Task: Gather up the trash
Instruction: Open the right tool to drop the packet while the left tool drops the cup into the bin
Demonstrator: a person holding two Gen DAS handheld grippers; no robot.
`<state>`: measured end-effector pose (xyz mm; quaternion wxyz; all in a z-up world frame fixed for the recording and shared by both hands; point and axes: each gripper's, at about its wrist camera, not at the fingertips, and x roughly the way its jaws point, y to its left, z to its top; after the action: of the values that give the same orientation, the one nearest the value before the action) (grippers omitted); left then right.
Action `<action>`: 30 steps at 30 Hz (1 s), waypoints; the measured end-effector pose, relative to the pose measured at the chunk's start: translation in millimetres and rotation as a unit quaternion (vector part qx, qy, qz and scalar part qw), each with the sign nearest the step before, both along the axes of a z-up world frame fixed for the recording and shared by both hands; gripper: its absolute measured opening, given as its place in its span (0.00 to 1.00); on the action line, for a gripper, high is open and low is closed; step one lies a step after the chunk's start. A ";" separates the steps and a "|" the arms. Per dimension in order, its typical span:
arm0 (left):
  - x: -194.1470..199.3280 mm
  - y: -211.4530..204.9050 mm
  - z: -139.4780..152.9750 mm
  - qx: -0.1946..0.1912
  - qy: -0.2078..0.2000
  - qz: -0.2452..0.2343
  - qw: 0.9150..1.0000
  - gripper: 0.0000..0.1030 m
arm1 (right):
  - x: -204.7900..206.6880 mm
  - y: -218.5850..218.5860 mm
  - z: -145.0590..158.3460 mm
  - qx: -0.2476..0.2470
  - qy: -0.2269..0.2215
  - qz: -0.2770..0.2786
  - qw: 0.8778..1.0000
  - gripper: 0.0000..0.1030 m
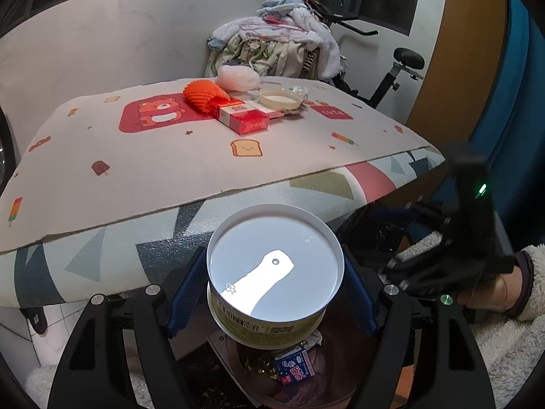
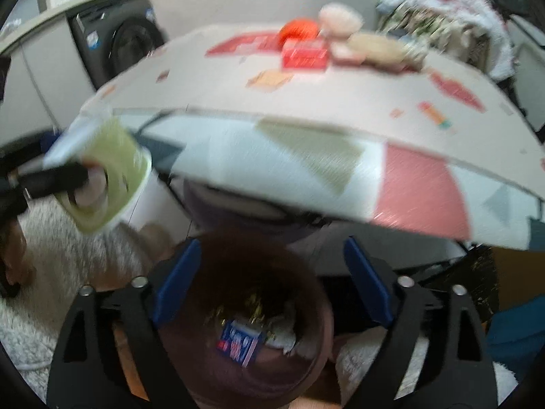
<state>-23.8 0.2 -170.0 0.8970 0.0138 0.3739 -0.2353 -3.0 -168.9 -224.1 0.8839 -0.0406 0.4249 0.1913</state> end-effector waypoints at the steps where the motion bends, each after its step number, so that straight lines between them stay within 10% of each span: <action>1: 0.1 -1.6 -1.0 0.002 0.001 -0.003 1.000 0.71 | -1.2 -3.5 5.0 0.003 -0.014 -0.007 1.000 0.90; 30: 3.8 -37.9 -25.0 0.043 0.033 -0.061 0.997 0.71 | 7.4 -55.3 16.7 0.041 -0.042 -0.112 0.992 0.94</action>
<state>-20.0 -37.6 -195.1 0.8665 0.0672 0.4117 -0.2740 4.4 -224.2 -207.4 0.9179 0.0357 0.3805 0.1067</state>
